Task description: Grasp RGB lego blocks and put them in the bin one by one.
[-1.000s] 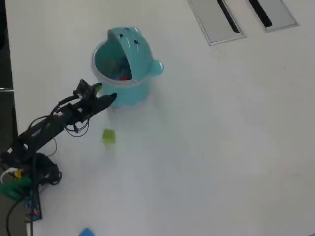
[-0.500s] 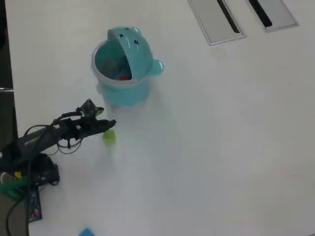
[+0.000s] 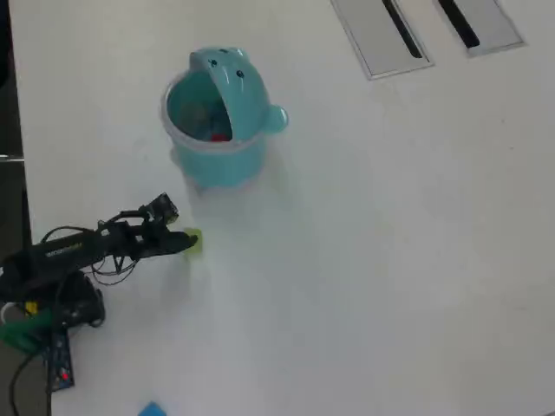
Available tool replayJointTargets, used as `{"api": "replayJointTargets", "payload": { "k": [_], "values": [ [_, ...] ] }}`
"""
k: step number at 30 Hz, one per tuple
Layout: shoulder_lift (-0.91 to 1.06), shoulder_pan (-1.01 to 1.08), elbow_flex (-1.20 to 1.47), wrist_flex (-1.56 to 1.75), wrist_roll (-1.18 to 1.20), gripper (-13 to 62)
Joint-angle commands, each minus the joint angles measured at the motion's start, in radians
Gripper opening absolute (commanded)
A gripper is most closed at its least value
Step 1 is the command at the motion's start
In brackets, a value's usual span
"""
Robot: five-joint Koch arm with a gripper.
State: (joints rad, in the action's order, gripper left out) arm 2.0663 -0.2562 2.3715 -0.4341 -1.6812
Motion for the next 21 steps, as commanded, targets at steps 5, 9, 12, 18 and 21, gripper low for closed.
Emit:
{"api": "replayJointTargets", "payload": {
  "k": [5,9,12,18,21],
  "values": [
    [-0.003,-0.032,-0.014,0.055,0.003,33.3],
    [-0.018,-0.061,-0.014,0.077,0.048,33.3],
    [-0.032,-0.094,-0.014,0.078,0.078,34.6],
    [-0.077,-0.104,0.003,0.129,0.08,34.7],
    [-0.104,-0.086,0.02,0.169,0.034,34.5]
  ]
}}
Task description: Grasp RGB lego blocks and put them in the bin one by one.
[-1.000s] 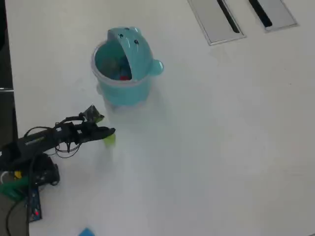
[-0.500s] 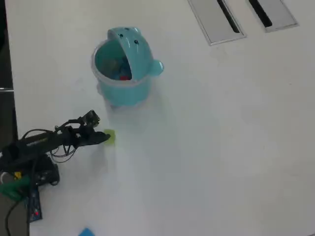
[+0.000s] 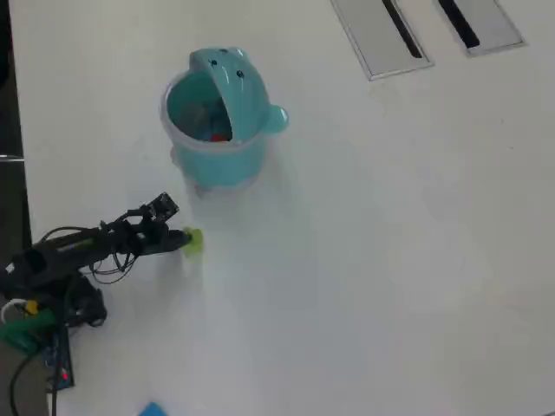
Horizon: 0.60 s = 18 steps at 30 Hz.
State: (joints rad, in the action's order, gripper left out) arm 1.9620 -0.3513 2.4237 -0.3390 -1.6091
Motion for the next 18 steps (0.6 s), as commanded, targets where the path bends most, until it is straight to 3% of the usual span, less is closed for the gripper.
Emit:
{"api": "replayJointTargets", "payload": {
  "k": [1,18],
  "values": [
    [-0.012,0.018,-0.025,0.091,-0.075,34.5],
    [-0.218,0.1,-0.032,0.282,-0.164,34.5]
  ]
}}
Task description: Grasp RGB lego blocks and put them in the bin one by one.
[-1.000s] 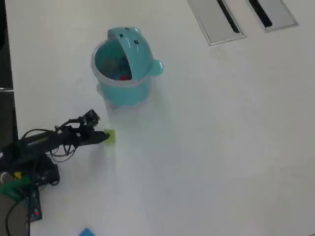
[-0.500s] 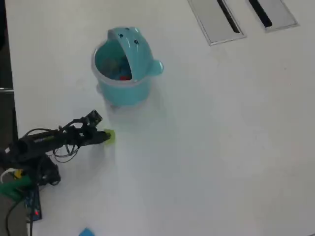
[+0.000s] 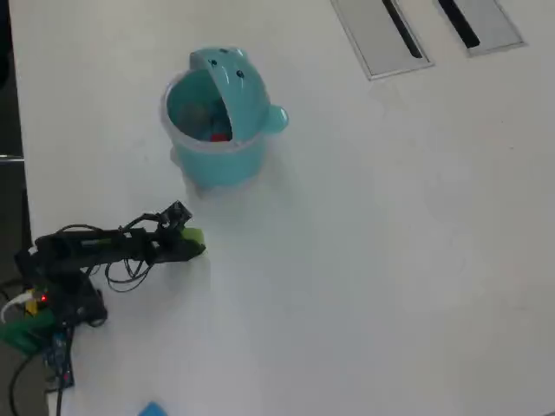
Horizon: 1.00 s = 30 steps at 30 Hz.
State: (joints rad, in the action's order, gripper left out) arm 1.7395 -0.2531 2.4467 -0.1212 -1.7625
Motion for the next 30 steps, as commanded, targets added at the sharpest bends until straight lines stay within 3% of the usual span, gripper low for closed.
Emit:
{"api": "replayJointTargets", "payload": {
  "k": [1,12,20,24,30],
  "values": [
    [-0.003,0.003,-0.055,0.067,-0.011,34.5],
    [-0.074,0.018,-0.049,0.127,0.002,33.7],
    [-0.114,0.015,-0.041,0.179,0.091,28.7],
    [-0.118,0.014,-0.034,0.219,0.172,20.1],
    [-0.106,-0.002,-0.026,0.249,0.23,14.0]
  ]
}}
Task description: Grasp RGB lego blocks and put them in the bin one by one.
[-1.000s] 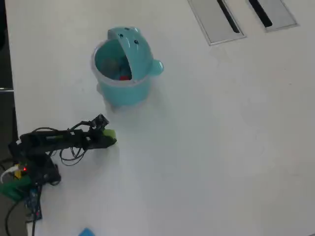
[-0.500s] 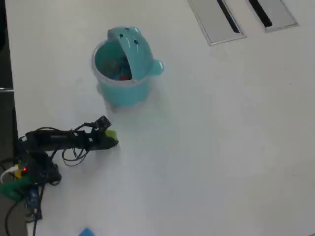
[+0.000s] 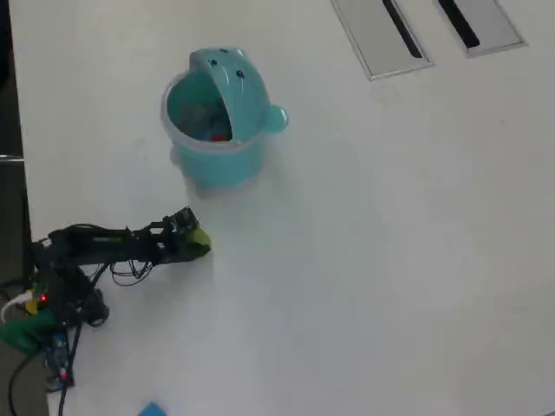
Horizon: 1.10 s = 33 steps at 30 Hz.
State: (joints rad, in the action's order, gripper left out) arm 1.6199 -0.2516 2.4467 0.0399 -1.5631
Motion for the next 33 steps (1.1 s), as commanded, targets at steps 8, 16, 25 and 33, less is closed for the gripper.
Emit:
{"api": "replayJointTargets", "payload": {
  "k": [8,16,25,33],
  "values": [
    [0.081,-0.029,-0.026,0.094,0.089,12.4],
    [0.225,-0.071,-0.084,0.06,0.132,12.4],
    [0.388,-0.1,-0.193,-0.058,0.178,12.4],
    [0.494,-0.169,-0.249,-0.054,0.235,12.4]
  ]
}}
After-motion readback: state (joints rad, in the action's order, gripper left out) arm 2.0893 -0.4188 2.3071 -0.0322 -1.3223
